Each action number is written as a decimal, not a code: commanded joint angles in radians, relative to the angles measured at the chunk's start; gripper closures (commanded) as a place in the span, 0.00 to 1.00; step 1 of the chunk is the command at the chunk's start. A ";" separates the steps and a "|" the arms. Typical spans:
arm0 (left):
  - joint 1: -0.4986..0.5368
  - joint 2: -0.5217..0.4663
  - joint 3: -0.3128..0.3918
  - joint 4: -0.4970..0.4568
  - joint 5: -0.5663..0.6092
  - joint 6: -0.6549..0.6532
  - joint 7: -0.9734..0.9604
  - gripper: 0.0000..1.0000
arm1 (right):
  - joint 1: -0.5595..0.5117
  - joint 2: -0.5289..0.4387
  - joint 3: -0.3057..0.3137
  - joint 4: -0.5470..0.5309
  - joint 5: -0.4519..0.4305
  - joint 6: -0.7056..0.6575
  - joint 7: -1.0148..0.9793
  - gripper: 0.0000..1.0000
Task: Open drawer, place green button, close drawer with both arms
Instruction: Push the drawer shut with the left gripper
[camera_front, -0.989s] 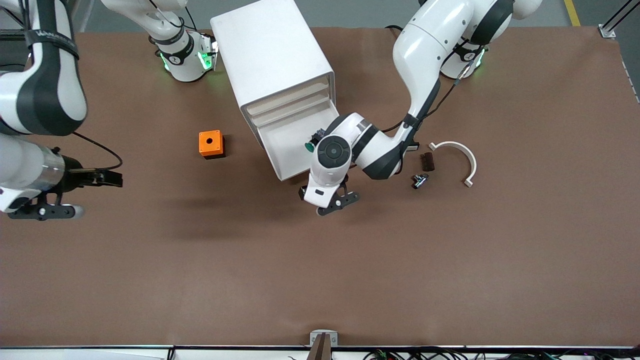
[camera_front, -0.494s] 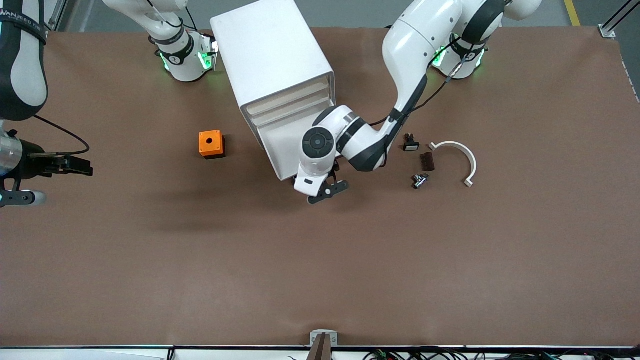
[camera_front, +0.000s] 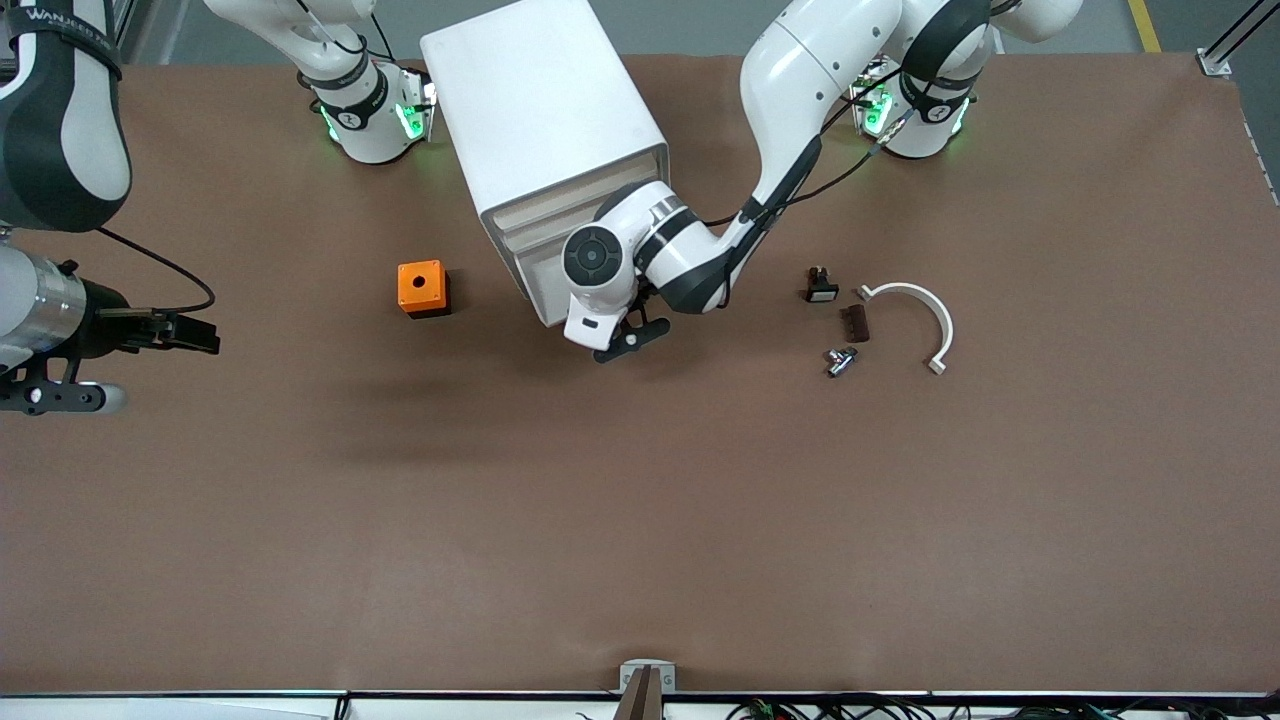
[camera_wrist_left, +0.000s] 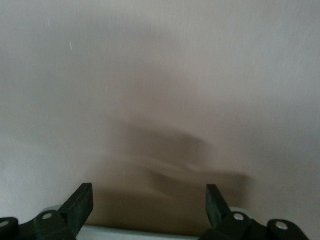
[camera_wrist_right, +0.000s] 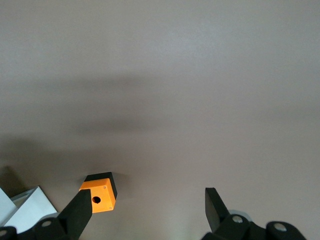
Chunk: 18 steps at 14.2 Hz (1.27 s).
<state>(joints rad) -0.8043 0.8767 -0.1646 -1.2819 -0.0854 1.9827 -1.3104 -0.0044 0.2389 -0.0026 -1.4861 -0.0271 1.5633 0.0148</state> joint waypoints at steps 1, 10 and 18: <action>0.004 -0.028 -0.032 -0.025 -0.033 -0.030 -0.046 0.01 | -0.002 -0.012 -0.002 0.059 0.010 -0.012 0.007 0.00; -0.003 -0.021 -0.061 -0.027 -0.192 -0.031 -0.118 0.01 | -0.006 -0.026 -0.004 0.087 0.012 -0.066 0.014 0.00; 0.002 -0.021 -0.067 -0.037 -0.266 -0.015 -0.098 0.01 | -0.012 -0.107 -0.008 0.040 0.036 -0.126 0.011 0.00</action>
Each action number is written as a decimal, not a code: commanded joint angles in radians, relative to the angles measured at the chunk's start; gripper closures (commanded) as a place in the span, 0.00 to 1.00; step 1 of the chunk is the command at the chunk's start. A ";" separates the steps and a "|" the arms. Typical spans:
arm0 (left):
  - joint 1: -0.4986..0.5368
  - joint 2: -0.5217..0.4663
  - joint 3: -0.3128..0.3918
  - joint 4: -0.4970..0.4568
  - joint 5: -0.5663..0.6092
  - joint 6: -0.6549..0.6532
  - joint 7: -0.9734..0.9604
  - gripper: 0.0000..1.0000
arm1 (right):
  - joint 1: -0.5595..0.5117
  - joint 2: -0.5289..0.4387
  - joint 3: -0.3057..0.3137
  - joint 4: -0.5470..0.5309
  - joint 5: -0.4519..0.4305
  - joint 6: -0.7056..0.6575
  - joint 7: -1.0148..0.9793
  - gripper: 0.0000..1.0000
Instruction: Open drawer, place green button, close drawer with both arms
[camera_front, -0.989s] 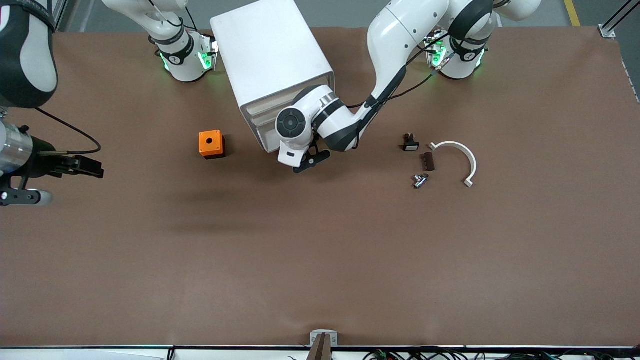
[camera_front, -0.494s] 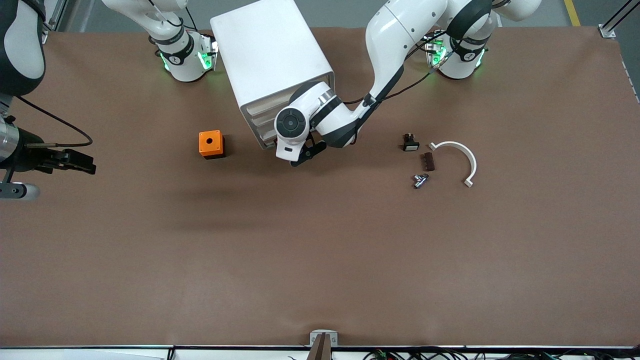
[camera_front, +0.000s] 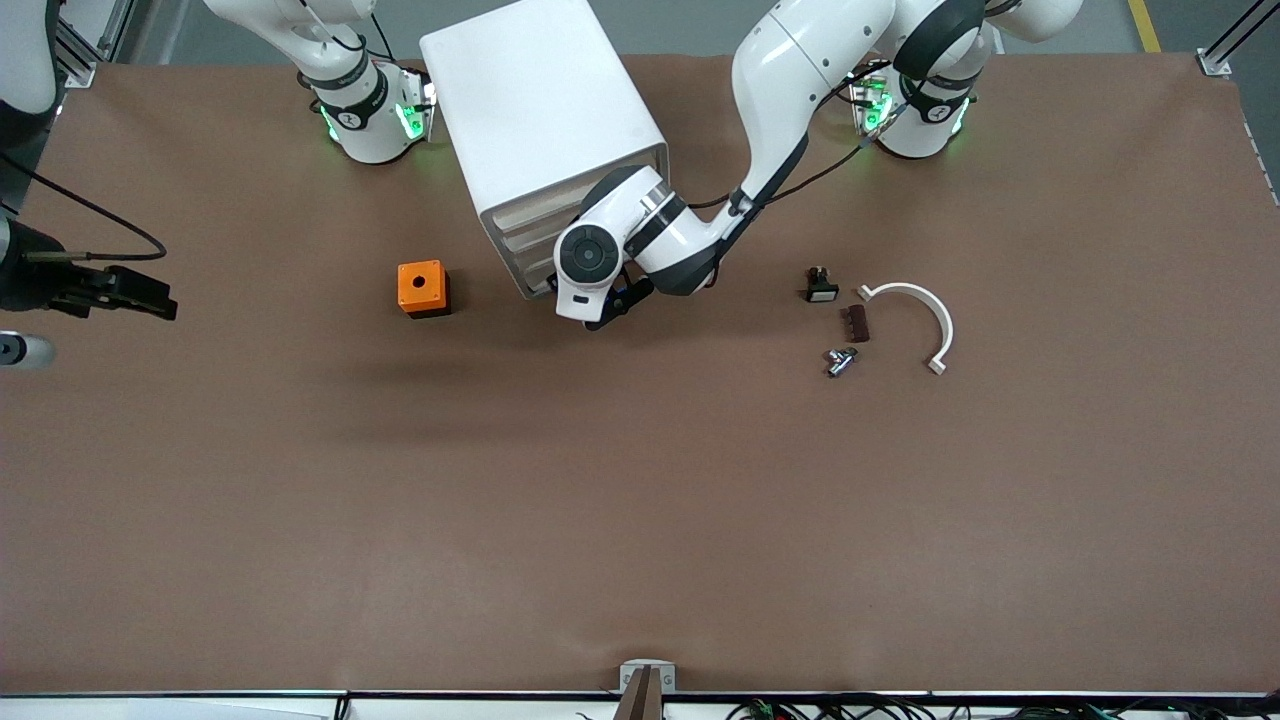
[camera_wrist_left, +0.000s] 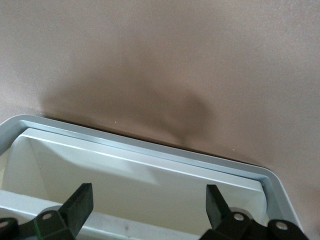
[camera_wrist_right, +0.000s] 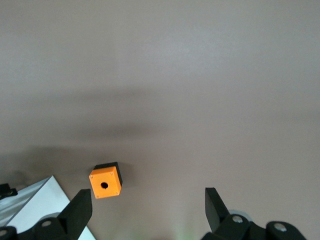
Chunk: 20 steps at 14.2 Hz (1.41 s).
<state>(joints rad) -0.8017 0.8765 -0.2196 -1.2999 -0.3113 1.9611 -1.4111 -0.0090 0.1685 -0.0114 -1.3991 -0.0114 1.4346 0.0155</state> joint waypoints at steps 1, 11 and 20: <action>0.002 -0.024 -0.011 -0.018 -0.031 0.007 0.003 0.01 | -0.008 -0.040 0.001 -0.049 0.021 0.001 0.011 0.00; 0.165 -0.282 -0.001 -0.001 0.055 -0.007 0.009 0.01 | 0.017 -0.162 0.008 -0.185 0.022 0.091 0.011 0.00; 0.464 -0.597 -0.001 -0.004 0.066 -0.476 0.427 0.01 | 0.006 -0.214 0.002 -0.253 0.024 0.129 0.011 0.00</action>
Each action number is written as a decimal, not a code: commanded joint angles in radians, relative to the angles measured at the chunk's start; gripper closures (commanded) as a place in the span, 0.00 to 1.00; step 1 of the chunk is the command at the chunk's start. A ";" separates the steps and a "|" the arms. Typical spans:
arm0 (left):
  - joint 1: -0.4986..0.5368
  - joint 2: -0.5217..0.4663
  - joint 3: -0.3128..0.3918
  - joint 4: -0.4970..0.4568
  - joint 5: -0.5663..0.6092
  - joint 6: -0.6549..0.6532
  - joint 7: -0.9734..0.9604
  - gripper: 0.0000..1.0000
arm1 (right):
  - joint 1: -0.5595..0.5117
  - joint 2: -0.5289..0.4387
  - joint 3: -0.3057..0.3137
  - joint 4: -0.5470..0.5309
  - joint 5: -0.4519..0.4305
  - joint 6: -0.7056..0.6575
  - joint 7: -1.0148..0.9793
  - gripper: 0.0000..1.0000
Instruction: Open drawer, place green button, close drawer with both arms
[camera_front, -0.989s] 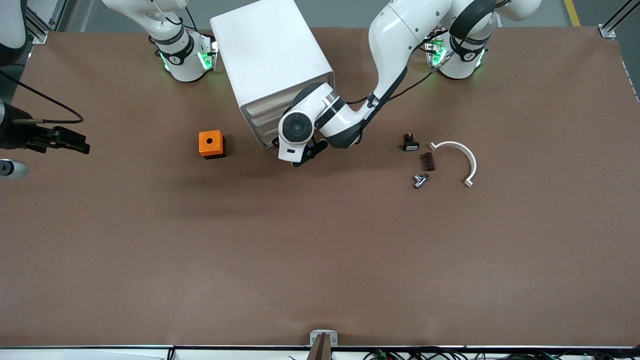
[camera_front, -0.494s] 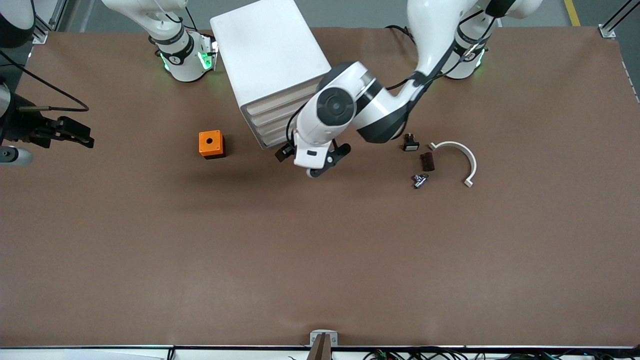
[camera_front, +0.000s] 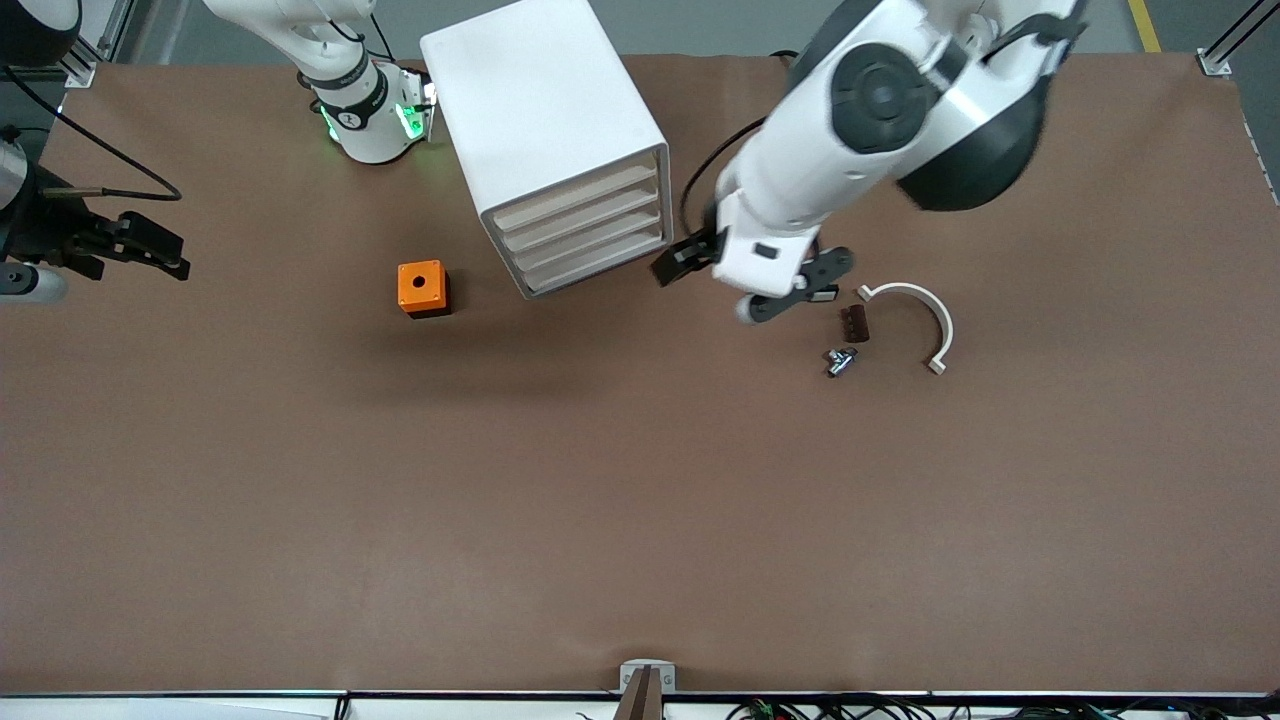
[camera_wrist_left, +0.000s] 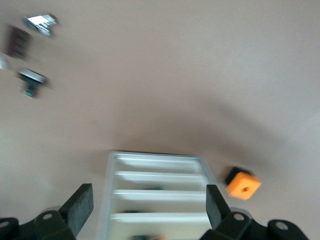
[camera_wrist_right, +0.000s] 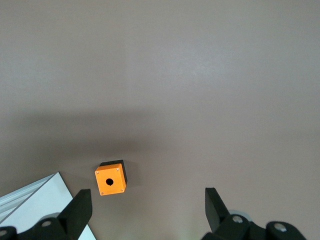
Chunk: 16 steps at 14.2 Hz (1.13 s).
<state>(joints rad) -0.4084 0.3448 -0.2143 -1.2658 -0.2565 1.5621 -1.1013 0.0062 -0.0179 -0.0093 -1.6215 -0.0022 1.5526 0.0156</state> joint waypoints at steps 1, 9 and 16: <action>0.120 -0.093 -0.005 -0.038 0.013 -0.121 0.194 0.01 | -0.008 -0.030 0.000 -0.031 0.014 0.014 0.011 0.00; 0.387 -0.193 0.001 -0.047 0.129 -0.339 0.674 0.01 | -0.008 -0.057 -0.003 -0.031 0.051 0.061 0.009 0.00; 0.346 -0.347 0.211 -0.272 0.145 -0.239 0.951 0.01 | -0.008 -0.059 -0.001 -0.034 0.031 0.069 -0.006 0.00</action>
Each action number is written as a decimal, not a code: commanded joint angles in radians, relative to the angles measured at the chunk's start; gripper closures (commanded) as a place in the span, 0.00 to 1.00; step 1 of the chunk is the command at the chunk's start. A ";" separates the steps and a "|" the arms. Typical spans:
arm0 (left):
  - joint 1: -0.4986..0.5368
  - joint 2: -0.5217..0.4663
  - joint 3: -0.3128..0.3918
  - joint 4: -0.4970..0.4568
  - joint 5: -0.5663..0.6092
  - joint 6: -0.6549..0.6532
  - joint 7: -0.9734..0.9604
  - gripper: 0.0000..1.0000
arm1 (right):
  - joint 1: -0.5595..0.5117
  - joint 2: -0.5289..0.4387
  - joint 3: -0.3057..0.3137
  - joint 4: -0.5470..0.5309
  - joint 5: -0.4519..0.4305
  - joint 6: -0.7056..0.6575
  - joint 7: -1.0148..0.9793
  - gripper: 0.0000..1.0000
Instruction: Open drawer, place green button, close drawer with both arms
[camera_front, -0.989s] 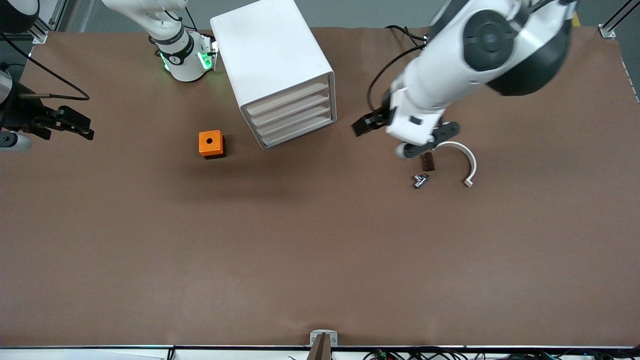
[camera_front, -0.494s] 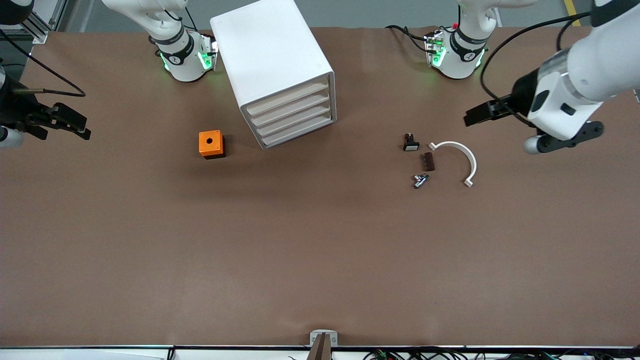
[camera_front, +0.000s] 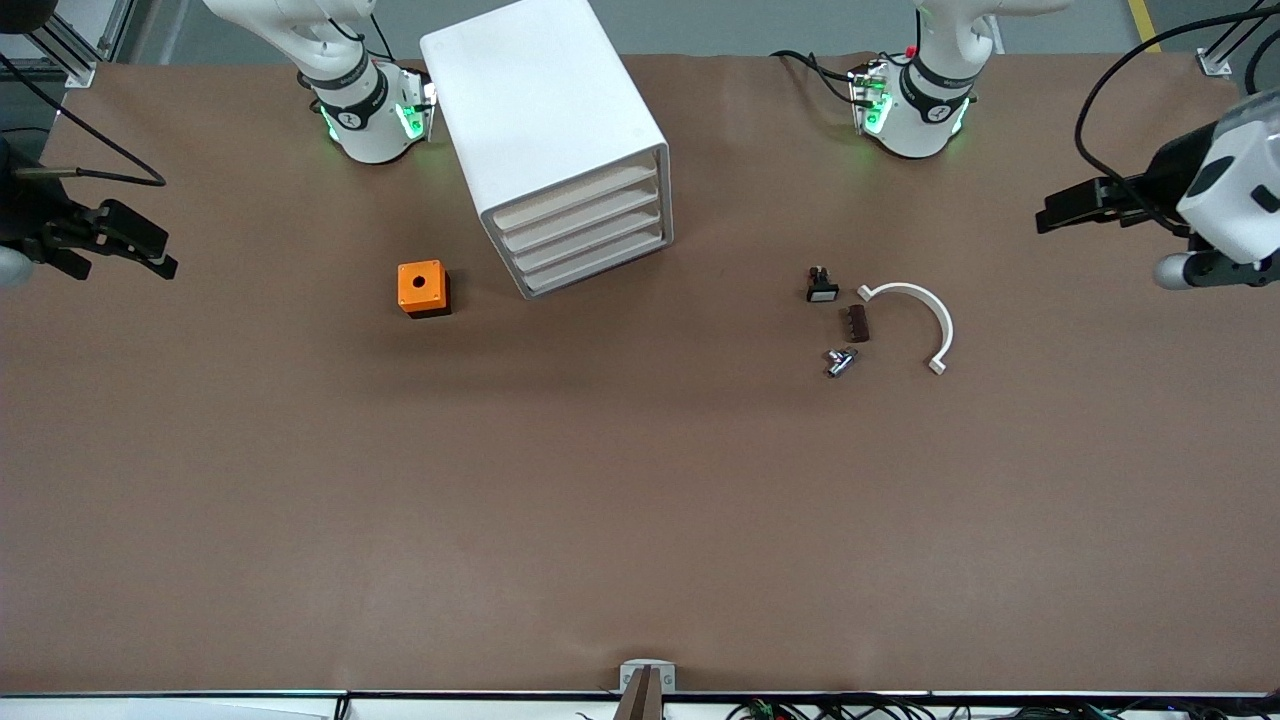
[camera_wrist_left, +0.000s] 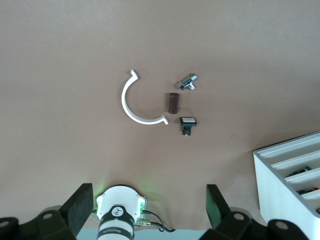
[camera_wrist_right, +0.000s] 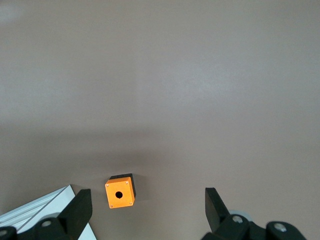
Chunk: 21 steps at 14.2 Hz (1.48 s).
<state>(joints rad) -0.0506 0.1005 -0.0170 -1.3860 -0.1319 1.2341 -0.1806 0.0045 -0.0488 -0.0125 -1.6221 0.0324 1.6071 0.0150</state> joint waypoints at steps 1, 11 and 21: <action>-0.012 -0.158 0.015 -0.251 0.021 0.173 0.030 0.01 | -0.006 -0.028 0.002 -0.033 -0.011 0.013 -0.006 0.00; 0.025 -0.286 0.017 -0.397 0.074 0.509 0.072 0.01 | 0.000 -0.028 0.005 -0.036 -0.040 0.005 -0.006 0.00; 0.015 -0.257 0.006 -0.309 0.107 0.366 0.078 0.01 | 0.000 -0.029 0.006 -0.036 -0.034 0.019 -0.004 0.00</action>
<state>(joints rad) -0.0350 -0.1735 -0.0036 -1.7322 -0.0552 1.6264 -0.1187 0.0046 -0.0496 -0.0099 -1.6344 0.0058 1.6128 0.0138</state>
